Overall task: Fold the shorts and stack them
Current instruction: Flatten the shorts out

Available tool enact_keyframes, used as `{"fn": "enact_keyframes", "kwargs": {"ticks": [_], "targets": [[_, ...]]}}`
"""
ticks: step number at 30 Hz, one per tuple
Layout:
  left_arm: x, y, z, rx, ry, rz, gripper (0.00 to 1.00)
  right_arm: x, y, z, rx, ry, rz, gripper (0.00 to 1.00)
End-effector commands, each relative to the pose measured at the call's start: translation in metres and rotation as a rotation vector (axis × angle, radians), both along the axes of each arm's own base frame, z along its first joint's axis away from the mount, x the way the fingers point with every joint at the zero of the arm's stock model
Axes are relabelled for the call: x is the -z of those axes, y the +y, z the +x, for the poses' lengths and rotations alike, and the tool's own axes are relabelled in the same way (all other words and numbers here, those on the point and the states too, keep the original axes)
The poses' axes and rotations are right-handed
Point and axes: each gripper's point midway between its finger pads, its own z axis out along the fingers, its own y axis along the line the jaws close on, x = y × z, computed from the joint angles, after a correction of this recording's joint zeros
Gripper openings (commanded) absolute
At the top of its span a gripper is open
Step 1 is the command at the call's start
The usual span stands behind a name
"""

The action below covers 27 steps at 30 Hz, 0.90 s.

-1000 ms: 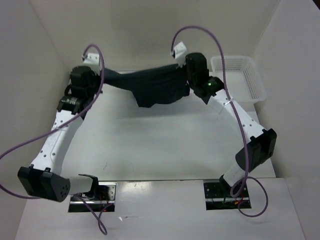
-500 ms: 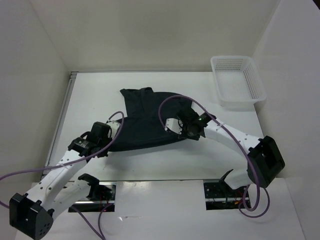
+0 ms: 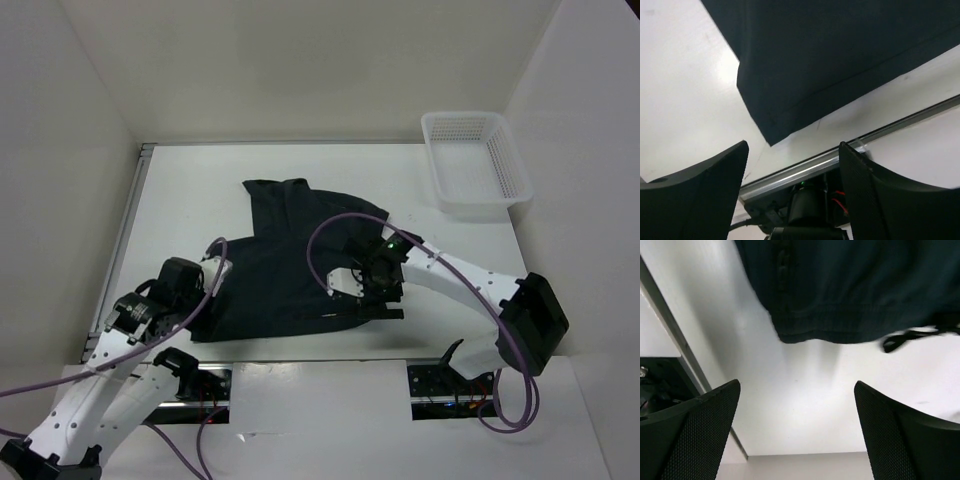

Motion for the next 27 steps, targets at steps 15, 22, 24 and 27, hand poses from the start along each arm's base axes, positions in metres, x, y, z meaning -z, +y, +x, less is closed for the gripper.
{"fn": "enact_keyframes", "kwargs": {"ticks": [15, 22, 24, 27], "targets": [[0.002, 0.017, 0.239, -0.294, -0.190, -0.025, 0.76, -0.051, 0.050, 0.115, 0.431, -0.267, 0.508, 0.65], [0.055, 0.036, 0.255, -0.347, -0.055, 0.006, 0.76, 0.000, 0.065, 0.044, 0.125, -0.119, 0.366, 0.48], [0.059, 0.030, 0.260, -0.331, -0.051, -0.005, 0.77, 0.009, 0.063, 0.035, 0.084, -0.113, 0.333, 0.44], [0.078, 0.038, 0.257, -0.353, -0.033, 0.040, 0.77, 0.035, 0.058, 0.007, -0.024, -0.067, 0.248, 0.37]]}}
